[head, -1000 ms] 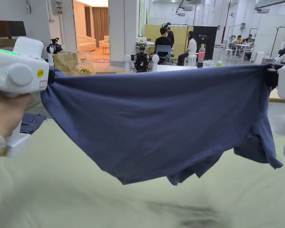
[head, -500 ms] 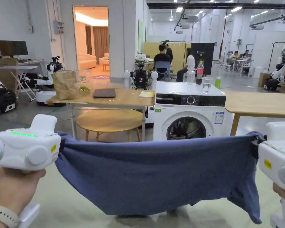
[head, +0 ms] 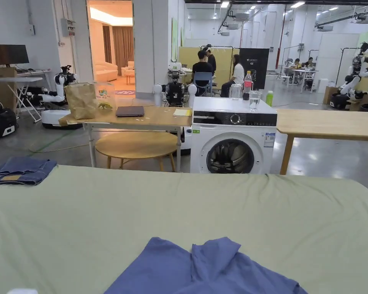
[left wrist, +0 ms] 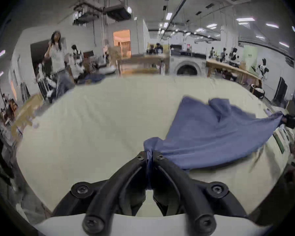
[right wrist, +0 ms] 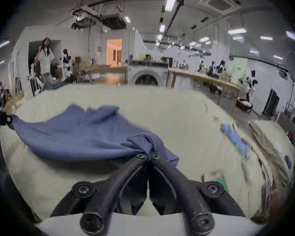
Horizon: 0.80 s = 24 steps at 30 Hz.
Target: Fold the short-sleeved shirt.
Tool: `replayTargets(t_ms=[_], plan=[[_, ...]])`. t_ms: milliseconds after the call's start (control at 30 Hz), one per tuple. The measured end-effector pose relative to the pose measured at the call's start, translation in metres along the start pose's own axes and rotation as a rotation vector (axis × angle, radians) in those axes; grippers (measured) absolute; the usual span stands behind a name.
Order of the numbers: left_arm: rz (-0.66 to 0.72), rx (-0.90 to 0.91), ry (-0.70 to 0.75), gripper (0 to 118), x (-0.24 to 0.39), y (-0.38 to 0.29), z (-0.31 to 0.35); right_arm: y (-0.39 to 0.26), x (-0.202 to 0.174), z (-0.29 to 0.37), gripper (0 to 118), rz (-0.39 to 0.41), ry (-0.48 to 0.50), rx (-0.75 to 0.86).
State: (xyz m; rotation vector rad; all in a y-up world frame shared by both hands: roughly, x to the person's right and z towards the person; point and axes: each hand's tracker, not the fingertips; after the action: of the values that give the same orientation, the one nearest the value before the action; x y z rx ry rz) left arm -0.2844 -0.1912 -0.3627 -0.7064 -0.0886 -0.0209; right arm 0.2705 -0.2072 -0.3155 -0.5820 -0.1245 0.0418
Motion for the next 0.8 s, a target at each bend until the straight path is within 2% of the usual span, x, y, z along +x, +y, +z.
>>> replayTargets(t_ms=[33,67,100,133,167,200,233,267,400,467,500,533,567,600,633,667,733,800], plan=[[0.02,-0.033,-0.009,1,-0.002,-0.015,-0.005,-0.017,-0.002,-0.001,0,-0.009,-0.006,-0.039],[0.02,-0.07,-0.022,9,-0.002,-0.028,-0.008,-0.028,-0.002,-0.002,0,-0.024,0.007,-0.079],[-0.004,-0.095,-0.002,26,0.001,-0.034,-0.009,-0.035,-0.001,-0.003,4,-0.046,0.023,-0.111],[-0.042,-0.097,0.043,65,0.004,-0.036,-0.006,-0.04,0.001,-0.002,26,-0.09,0.05,-0.126],[-0.057,-0.079,0.04,93,0.006,-0.037,0.0,-0.037,0.003,0.005,59,-0.113,0.061,-0.131],[-0.051,-0.057,0.043,105,0.009,-0.033,0.01,-0.032,0.004,0.013,91,-0.12,0.068,-0.116],[-0.05,0.01,0.044,105,0.014,-0.024,0.024,-0.022,0.0,0.028,111,-0.126,0.087,-0.083],[-0.058,0.085,0.041,105,0.023,-0.013,0.039,-0.008,-0.007,0.042,112,-0.116,0.117,-0.009],[-0.128,0.257,-0.012,105,0.064,0.033,0.069,0.047,-0.051,0.088,111,-0.08,0.177,0.215],[-0.116,0.334,-0.027,105,0.087,0.048,0.083,0.067,-0.075,0.107,111,-0.08,0.193,0.325],[-0.116,0.363,-0.039,97,0.095,0.053,0.086,0.072,-0.085,0.109,104,-0.078,0.195,0.346],[-0.118,0.377,-0.045,97,0.102,0.057,0.087,0.079,-0.095,0.112,104,-0.074,0.193,0.342],[-0.117,0.375,-0.05,89,0.109,0.056,0.091,0.083,-0.103,0.114,98,-0.073,0.194,0.339],[-0.122,0.366,-0.062,62,0.112,0.06,0.091,0.084,-0.109,0.115,77,-0.068,0.198,0.358],[-0.135,0.342,-0.066,0,0.114,0.065,0.087,0.086,-0.115,0.114,8,-0.058,0.168,0.375],[-0.158,0.347,-0.089,0,0.114,0.061,0.088,0.083,-0.121,0.116,0,-0.035,0.091,0.419],[-0.124,0.302,-0.144,0,0.105,0.061,0.092,0.08,-0.125,0.117,0,-0.03,0.207,0.359],[-0.121,0.308,-0.123,0,0.093,0.058,0.096,0.074,-0.129,0.114,0,-0.032,0.201,0.365]])
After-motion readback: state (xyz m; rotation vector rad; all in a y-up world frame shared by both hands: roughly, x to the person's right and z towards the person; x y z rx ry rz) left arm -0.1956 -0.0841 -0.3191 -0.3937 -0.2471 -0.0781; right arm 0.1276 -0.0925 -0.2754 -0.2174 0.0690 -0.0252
